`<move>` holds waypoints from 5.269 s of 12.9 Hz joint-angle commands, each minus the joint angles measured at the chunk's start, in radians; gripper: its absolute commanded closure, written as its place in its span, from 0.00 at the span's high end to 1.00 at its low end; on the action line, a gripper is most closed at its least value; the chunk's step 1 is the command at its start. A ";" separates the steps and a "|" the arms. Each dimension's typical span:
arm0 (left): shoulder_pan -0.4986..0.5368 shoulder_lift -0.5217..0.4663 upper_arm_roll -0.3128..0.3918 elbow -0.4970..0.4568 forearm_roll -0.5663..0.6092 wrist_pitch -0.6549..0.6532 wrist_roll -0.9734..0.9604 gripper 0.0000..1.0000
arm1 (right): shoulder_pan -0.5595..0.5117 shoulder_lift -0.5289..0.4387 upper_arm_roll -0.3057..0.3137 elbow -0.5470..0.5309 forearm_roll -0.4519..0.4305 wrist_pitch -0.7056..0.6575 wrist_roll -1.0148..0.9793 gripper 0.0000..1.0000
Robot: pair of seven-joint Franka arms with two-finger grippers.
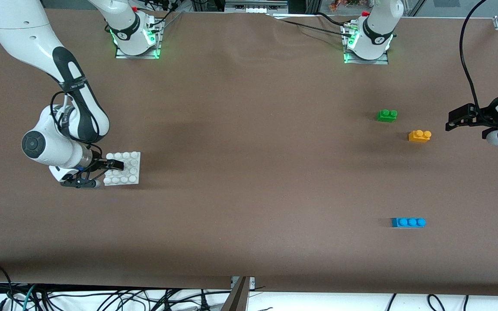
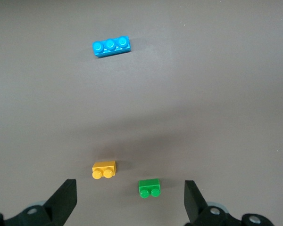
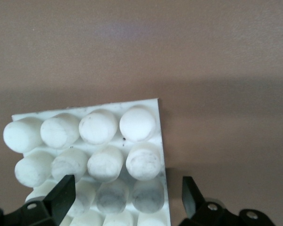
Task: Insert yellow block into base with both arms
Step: 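Close the right gripper on the white base plate's edge, then slide the white base plate across the table with the right gripper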
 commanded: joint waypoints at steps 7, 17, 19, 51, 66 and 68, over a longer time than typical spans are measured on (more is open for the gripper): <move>0.001 0.012 -0.001 0.034 0.001 -0.023 0.019 1.00 | -0.039 0.016 0.013 0.020 0.061 -0.027 -0.075 1.00; 0.001 0.012 0.000 0.034 0.001 -0.023 0.019 1.00 | -0.042 0.044 0.013 0.041 0.109 -0.032 -0.132 0.63; 0.001 0.012 -0.001 0.034 0.001 -0.023 0.019 1.00 | -0.042 0.047 0.013 0.041 0.130 -0.032 -0.132 0.60; 0.001 0.012 -0.001 0.034 0.001 -0.023 0.019 1.00 | 0.069 0.075 0.123 0.095 0.162 -0.030 0.094 0.53; 0.001 0.012 0.000 0.034 0.001 -0.024 0.021 1.00 | 0.185 0.124 0.130 0.182 0.207 -0.030 0.193 0.54; 0.001 0.012 0.000 0.034 0.001 -0.024 0.021 1.00 | 0.197 0.130 0.130 0.190 0.208 -0.030 0.193 0.54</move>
